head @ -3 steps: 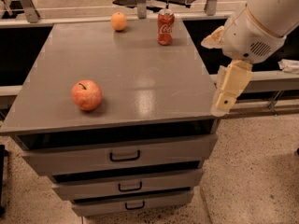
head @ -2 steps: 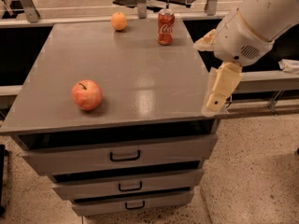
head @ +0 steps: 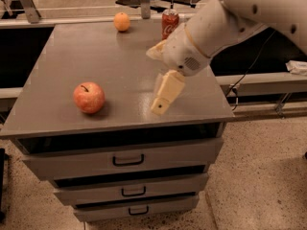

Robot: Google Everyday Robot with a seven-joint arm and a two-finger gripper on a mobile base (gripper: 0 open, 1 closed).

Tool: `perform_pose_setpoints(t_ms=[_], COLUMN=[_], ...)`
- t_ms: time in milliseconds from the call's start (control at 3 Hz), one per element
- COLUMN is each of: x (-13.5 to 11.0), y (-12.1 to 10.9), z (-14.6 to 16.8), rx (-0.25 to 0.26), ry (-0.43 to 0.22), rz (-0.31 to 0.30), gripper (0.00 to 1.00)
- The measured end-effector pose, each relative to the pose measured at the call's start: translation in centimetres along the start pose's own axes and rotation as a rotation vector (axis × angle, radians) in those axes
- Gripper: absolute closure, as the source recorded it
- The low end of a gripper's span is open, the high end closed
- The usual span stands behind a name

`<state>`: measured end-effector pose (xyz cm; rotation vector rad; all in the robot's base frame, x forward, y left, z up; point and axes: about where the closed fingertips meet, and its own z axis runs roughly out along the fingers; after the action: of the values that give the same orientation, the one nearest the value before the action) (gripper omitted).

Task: Pick apple

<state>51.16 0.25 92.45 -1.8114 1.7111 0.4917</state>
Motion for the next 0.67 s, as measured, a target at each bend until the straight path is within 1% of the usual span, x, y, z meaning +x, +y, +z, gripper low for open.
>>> perform_pose_setpoints(t_ms=[333, 667], x=[-3.9, -6.5], y=[-2.3, -4.4], z=[4.2, 7.7], rx=[0.004, -0.013], ry=[-0.119, -0.210], rz=[-0.017, -0.004], gripper=[0.00, 0.00])
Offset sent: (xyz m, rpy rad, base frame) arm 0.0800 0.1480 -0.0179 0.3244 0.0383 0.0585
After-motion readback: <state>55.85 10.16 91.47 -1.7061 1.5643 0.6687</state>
